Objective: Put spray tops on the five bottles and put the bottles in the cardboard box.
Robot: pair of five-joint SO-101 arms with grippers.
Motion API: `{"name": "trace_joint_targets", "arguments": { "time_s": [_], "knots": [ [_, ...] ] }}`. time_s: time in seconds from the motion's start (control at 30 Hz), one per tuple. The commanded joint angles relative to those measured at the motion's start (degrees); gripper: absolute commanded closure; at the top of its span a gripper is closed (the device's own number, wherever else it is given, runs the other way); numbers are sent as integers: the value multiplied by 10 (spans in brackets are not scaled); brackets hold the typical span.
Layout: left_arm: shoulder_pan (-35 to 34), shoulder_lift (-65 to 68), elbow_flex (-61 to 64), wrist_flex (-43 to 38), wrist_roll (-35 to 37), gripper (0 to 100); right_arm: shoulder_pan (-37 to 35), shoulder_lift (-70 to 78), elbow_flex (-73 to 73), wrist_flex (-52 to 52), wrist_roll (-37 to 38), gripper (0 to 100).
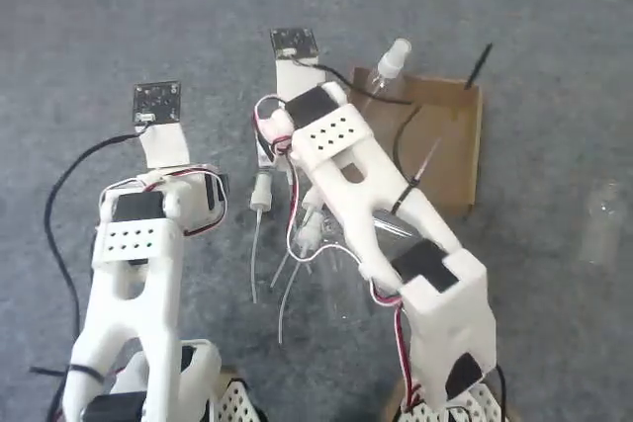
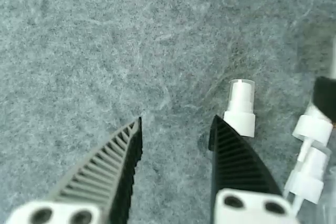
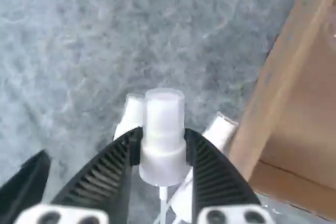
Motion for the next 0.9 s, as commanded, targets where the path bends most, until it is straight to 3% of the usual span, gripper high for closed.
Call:
{"name": "trace_joint_targets", "arguments": {
  "time_s": [0.0,0.33,0.57,0.87],
  "knots": [
    [-3,-18,-8,-16,5,804,-5,13,-33,-12,-28,922],
    [-3,-18,-7,-16,5,804,-4,42,-33,-11,-28,916],
    [-2,-18,-7,-16,5,804,-6,42,-33,2,-26,790],
    [-2,-16,-7,-16,5,804,-3,8,-71,65,-24,786]
  ]
}}
